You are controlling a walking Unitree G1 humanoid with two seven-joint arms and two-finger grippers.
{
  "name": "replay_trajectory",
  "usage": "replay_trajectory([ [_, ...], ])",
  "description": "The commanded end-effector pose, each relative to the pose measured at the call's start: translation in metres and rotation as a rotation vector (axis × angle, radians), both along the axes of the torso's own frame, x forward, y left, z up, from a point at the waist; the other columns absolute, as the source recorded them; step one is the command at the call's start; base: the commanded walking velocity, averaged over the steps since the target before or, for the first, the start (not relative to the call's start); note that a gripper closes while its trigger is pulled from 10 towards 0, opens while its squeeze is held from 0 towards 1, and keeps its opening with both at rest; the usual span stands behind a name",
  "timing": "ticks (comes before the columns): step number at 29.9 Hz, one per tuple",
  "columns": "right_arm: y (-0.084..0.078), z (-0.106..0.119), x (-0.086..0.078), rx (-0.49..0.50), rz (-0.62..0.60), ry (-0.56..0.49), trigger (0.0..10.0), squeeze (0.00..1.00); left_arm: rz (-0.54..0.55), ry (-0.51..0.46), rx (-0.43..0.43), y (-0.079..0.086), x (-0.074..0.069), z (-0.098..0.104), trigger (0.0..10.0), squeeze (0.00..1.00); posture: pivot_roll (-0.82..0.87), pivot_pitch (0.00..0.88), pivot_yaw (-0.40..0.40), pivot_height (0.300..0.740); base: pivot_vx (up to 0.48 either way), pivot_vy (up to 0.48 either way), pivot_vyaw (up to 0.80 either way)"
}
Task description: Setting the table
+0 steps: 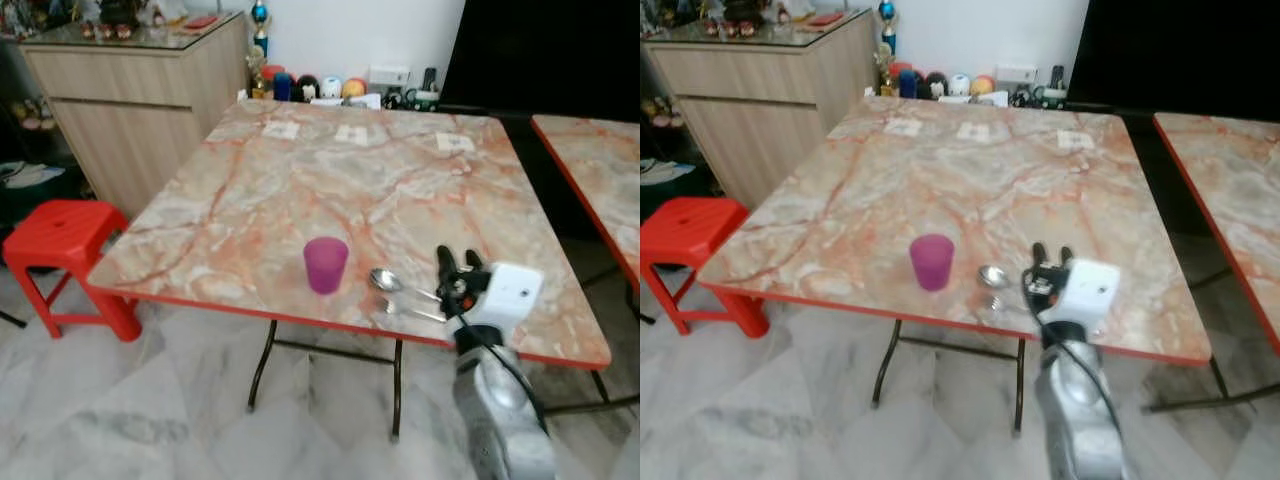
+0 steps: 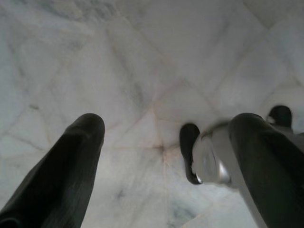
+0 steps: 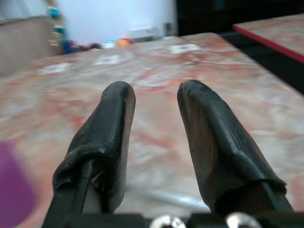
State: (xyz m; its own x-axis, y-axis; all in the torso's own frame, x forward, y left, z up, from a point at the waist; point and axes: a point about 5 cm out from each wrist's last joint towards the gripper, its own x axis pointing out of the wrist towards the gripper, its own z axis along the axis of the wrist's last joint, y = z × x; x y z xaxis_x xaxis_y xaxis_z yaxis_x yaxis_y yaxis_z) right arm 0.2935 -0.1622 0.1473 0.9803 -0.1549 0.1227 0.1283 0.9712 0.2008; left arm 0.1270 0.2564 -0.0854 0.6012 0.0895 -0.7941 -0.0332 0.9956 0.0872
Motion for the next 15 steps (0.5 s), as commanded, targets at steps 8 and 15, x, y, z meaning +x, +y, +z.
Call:
replay_trajectory([
  [8,0.0047,0.0023,0.0021,-0.002,0.007,-0.01,10.0,0.0,0.015,0.041,0.034,0.0121,-0.0125,-0.0006,10.0,0.0,0.0,0.076,-0.008,0.74,0.035,0.0,0.0],
  [15,0.0024,0.0032,0.0035,-0.004,-0.003,-0.014,10.0,0.0,0.016,0.038,0.031,0.0117,-0.0123,-0.0006,10.0,0.0,0.0,0.078,-0.008,0.74,0.0,0.0,0.0],
])
